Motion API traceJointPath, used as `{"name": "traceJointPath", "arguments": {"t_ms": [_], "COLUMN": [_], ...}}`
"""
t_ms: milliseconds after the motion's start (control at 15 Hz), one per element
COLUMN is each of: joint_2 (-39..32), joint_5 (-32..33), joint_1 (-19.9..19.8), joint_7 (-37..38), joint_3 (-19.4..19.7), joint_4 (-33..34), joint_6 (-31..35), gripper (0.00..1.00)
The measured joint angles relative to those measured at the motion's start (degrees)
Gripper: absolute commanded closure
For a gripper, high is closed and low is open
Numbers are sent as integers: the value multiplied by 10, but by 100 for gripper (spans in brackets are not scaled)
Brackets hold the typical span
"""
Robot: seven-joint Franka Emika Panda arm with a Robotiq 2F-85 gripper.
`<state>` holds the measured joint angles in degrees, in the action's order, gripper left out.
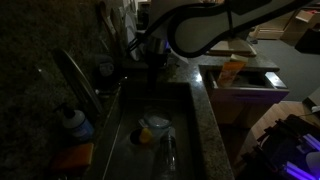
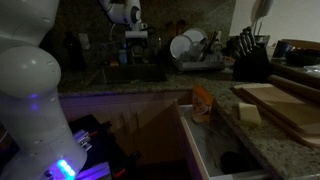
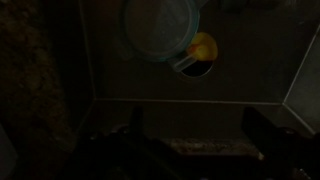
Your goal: Open the tap
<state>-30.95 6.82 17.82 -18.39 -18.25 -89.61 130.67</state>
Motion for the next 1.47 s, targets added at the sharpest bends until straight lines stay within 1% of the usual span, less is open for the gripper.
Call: {"name": "traceJointPath", "arguments": {"t_ms": [133,267,600,800,1000,1133,1467], "joint_2": [-18,-64,-182,-227,-258,-270,-280], "joint_5": [1,9,52,65,58,57,53], "joint_1": [1,3,46,74,83,83,78], "joint_7": [-3,-20,-51,-52,-54,-56,-27], "joint_3": [6,8,16,17,10,8,14], "joint_4": [12,54,197,289,370,396,395], "joint_6": [3,-1,-26,-30,-34,-41,-47], "gripper": [0,0,0,0,0,0,0]}}
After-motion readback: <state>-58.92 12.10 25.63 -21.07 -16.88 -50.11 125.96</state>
